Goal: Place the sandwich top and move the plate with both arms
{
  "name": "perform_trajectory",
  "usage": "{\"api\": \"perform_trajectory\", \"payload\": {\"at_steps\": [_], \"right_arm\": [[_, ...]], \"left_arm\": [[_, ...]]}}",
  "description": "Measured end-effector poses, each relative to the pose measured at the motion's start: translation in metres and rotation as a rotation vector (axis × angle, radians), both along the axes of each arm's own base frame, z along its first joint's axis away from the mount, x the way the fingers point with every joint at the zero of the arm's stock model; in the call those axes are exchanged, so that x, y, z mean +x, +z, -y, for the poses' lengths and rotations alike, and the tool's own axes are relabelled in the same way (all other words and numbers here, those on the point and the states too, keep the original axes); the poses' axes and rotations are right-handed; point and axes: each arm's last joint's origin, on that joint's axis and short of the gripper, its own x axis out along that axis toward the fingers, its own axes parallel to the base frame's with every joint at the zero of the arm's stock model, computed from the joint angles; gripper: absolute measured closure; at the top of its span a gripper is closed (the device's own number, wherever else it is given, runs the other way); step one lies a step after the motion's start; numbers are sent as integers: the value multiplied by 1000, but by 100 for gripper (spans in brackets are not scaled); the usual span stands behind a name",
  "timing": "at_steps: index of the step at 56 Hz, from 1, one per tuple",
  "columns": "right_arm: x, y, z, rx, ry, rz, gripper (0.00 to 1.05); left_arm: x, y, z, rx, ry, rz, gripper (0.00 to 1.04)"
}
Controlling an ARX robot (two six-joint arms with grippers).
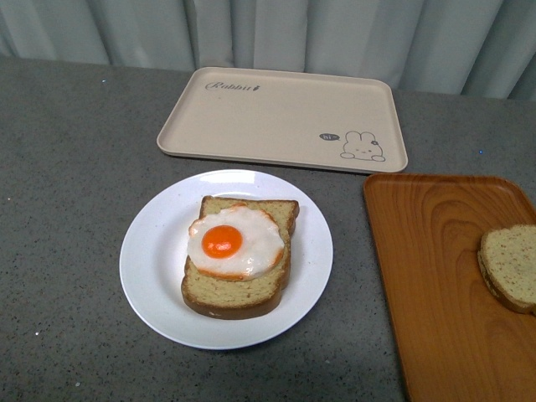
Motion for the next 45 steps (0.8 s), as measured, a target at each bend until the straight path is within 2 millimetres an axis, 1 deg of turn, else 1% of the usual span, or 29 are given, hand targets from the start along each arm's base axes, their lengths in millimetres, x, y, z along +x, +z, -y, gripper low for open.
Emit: {"api": "perform_trajectory", "payload": {"at_steps": [4, 9, 17, 24, 31, 36, 45], "right_arm": [[13, -11, 10, 110, 88, -33, 9], [26, -26, 14, 212, 197, -68, 9], [42, -43, 25, 242, 244, -116, 9], [50, -54, 32, 275, 285, -140, 9], [56, -64, 33, 306, 333, -156, 9], [65, -71, 29, 339, 389, -158, 9], [75, -83, 21, 372, 441, -176, 9]], "left_arm": [[0, 0, 0, 0, 0, 0, 6], [0, 0, 0, 0, 0, 0, 6], [0, 0, 0, 0, 0, 0, 6], [0, 0, 0, 0, 0, 0, 6], [0, 0, 0, 0, 0, 0, 6], [0, 0, 0, 0, 0, 0, 6], [0, 0, 0, 0, 0, 0, 6]]}}
